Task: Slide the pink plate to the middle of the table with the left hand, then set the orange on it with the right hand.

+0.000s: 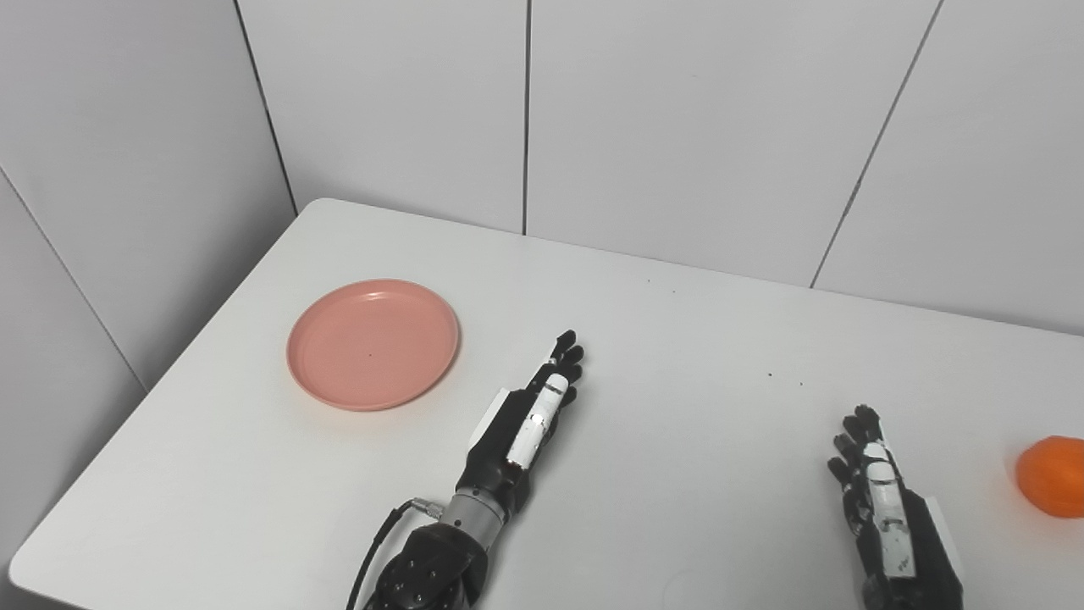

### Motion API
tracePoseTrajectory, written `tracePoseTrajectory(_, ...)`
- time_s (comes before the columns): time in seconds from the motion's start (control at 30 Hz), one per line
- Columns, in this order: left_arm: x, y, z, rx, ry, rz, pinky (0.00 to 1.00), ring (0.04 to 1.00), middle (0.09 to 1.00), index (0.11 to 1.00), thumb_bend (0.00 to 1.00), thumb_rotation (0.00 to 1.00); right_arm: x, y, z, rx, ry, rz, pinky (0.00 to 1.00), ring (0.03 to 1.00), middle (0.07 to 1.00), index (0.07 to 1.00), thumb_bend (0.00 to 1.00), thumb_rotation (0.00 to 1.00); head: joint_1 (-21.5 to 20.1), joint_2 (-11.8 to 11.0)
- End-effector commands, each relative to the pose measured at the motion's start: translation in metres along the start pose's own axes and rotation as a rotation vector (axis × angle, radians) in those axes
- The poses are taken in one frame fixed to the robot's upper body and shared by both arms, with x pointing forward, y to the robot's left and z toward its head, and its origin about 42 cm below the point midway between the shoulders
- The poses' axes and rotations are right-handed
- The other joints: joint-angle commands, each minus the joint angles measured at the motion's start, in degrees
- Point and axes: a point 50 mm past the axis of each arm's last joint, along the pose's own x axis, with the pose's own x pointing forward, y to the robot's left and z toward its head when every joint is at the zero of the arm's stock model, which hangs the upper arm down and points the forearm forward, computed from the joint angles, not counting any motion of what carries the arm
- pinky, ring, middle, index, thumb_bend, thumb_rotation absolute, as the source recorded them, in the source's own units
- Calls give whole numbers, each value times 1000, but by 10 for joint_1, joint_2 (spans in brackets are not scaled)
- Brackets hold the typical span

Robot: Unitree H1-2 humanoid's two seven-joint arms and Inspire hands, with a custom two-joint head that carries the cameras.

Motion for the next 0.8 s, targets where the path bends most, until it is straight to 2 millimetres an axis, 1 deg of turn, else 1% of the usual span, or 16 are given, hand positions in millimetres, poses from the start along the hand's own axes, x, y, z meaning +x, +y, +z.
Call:
tracePoseTrajectory(0.0,10,1,23,15,-69,-16,1000,997,1000,998,426,1000,1,2,0,11,5,1,1000,1000,1000,1000,104,1000,2,-1)
tracePoseTrajectory(0.13,12,7,35,20,-88,-17,1000,993,1000,999,434,1000,1,3,0,16,11,-6,1000,1000,1000,1000,101,1000,6,-4)
tracePoseTrajectory(0.23,13,11,43,23,-102,-5,1000,987,1000,996,418,1000,2,2,0,16,9,-5,1000,1000,1000,1000,91,1000,11,-6)
tracePoseTrajectory(0.43,14,22,64,36,-137,26,1000,990,997,989,422,1000,1,3,1,29,14,-5,1000,1000,1000,1000,82,1000,16,-10)
tracePoseTrajectory(0.57,16,33,75,67,-159,48,1000,976,990,994,417,1000,1,2,1,30,17,-5,1000,1000,1000,1000,75,1000,18,-12)
tracePoseTrajectory(0.77,18,59,95,126,-202,91,972,950,970,968,403,1000,3,3,0,33,28,-5,1000,1000,1000,1000,76,1000,23,-16)
